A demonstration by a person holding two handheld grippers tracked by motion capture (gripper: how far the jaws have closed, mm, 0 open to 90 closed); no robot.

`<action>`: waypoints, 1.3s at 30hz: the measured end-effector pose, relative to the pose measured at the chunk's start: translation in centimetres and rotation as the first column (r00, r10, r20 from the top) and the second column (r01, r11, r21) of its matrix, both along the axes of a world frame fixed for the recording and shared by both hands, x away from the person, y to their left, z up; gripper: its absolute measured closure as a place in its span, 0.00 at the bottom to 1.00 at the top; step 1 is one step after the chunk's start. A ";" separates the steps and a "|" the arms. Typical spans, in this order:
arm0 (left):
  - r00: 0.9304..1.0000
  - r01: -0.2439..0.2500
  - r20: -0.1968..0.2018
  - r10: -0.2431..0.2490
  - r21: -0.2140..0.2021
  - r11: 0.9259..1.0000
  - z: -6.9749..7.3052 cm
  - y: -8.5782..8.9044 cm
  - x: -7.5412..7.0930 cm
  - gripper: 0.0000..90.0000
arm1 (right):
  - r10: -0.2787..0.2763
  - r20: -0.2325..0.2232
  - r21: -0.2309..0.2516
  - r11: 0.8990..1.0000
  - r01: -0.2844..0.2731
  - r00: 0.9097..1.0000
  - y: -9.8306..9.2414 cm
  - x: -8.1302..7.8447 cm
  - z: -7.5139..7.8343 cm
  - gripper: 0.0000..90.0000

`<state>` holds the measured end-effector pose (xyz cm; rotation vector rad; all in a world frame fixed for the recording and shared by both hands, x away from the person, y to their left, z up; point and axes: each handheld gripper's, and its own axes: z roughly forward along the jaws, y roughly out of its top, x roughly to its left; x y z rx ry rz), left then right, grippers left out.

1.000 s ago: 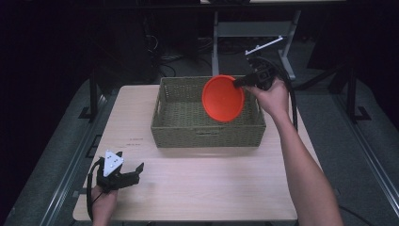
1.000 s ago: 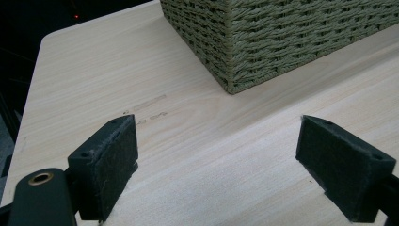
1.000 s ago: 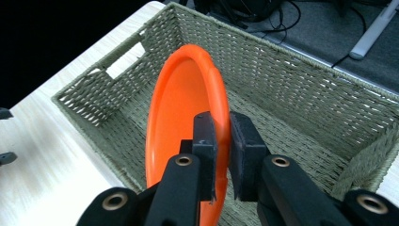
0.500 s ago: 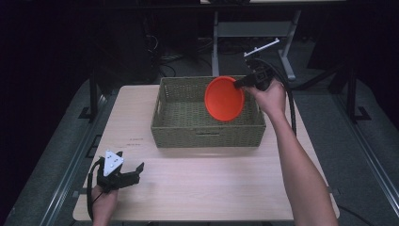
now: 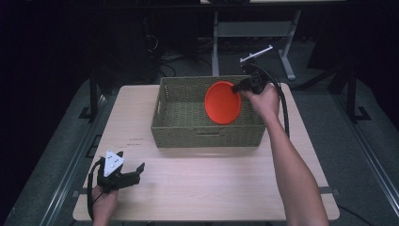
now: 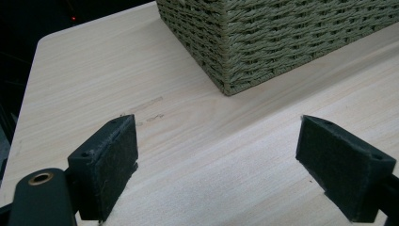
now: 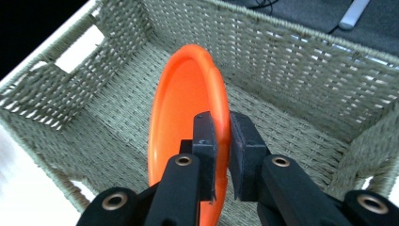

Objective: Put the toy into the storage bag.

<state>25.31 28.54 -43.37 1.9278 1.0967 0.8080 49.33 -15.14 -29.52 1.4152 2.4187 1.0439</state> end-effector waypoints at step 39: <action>1.000 -0.012 -0.002 0.012 -0.001 1.000 0.0 0.0 0.0 0.14 | 0.003 -0.126 -0.047 0.999 -0.009 0.992 1.1 1.0 -5.0 0.82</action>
